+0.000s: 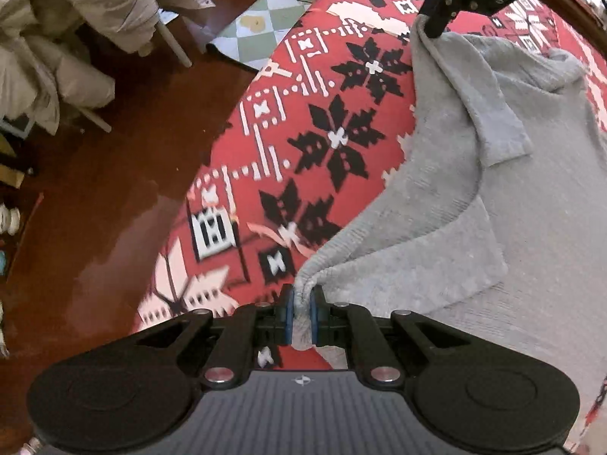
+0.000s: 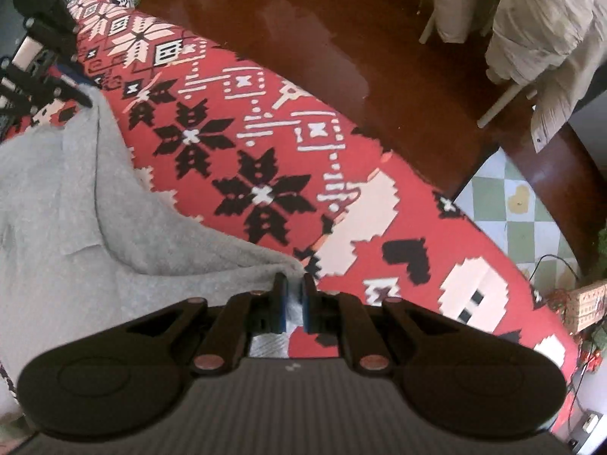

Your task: Fold clothes

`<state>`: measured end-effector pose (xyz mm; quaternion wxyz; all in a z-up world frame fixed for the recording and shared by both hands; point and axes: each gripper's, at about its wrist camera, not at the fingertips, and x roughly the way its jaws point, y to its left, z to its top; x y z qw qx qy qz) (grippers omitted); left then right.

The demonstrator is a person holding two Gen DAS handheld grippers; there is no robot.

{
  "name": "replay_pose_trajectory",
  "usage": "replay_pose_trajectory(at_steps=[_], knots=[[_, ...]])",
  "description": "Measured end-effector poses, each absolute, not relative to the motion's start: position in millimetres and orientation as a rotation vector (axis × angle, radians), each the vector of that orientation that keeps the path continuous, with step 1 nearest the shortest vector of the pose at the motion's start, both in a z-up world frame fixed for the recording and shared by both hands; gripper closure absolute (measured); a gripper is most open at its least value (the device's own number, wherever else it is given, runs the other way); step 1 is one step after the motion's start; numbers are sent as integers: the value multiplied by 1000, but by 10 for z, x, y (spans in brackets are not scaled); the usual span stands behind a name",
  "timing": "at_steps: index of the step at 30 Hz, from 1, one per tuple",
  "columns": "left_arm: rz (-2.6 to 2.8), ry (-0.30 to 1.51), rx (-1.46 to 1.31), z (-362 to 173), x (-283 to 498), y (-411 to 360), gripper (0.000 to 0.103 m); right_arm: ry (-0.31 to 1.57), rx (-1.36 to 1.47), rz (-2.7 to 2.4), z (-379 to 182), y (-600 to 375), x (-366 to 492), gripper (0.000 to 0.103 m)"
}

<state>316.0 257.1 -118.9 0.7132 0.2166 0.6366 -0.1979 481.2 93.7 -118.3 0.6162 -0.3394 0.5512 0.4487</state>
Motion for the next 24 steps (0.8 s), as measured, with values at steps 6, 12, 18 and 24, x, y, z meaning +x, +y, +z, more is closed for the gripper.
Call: replay_pose_trajectory(at_steps=[6, 12, 18, 24], knots=[[-396, 1402, 510, -1226, 3328, 2670, 88, 1266, -782, 1025, -1321, 1038, 4775, 94], [-321, 1343, 616, -1081, 3228, 2743, 72, 1241, -668, 985, -1262, 866, 4920, 70], [-304, 1276, 558, -800, 3354, 2673, 72, 1204, -443, 861, -864, 245, 5059, 65], [-312, 1188, 416, -525, 3660, 2407, 72, 1245, -317, 699, -793, -627, 4787, 65]])
